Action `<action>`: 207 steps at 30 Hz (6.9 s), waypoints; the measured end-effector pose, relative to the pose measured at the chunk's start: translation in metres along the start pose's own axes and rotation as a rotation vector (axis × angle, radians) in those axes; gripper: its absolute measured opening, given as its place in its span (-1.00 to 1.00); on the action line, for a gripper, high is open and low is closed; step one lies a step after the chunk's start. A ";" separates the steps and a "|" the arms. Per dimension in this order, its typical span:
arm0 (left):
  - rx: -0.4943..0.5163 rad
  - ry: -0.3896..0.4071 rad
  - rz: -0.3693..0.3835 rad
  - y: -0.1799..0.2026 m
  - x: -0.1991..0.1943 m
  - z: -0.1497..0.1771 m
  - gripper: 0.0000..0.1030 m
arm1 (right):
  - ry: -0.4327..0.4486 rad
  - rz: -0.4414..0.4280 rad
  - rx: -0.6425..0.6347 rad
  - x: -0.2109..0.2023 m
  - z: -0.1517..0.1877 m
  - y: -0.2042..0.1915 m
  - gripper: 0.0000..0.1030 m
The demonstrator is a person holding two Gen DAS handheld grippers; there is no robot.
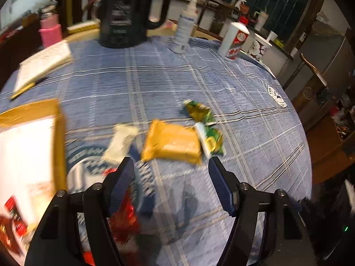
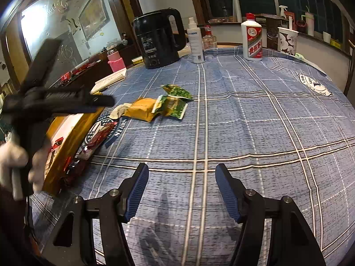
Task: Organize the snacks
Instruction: 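Grasp the yellow cake packet with the left tool and lift it, then grasp a green pea snack packet with the right tool while the left tool holds the yellow packet, then carry both packets over the white tray and open both tools to release them, then grasp a red chocolate bar with the right tool while the left tool grasps a red-white sachet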
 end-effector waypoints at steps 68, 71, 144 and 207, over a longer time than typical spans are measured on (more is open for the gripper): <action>0.256 -0.089 -0.126 0.091 0.039 0.065 0.65 | 0.075 -0.149 0.202 0.044 -0.057 0.065 -0.77; 0.248 -0.074 -0.100 0.091 0.038 0.062 0.37 | 0.046 -0.170 0.279 0.051 -0.051 0.081 -0.70; -0.350 0.463 -0.381 -0.141 -0.232 0.140 0.39 | -0.061 -0.312 -0.050 0.060 -0.031 -0.178 -0.20; 0.147 -0.122 -0.213 -0.024 -0.023 0.069 0.14 | -0.067 -0.239 0.135 0.068 -0.016 -0.014 -0.48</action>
Point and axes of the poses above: each gripper's, at about its wrist camera, not at the fingertips, and x roughly the way its jaws point, y to its right, z to its underside, the point moved 1 cm from there along x, roughly the way its jaws point, and after that the axes turned 15 degrees about y, right-handed, at the moved point
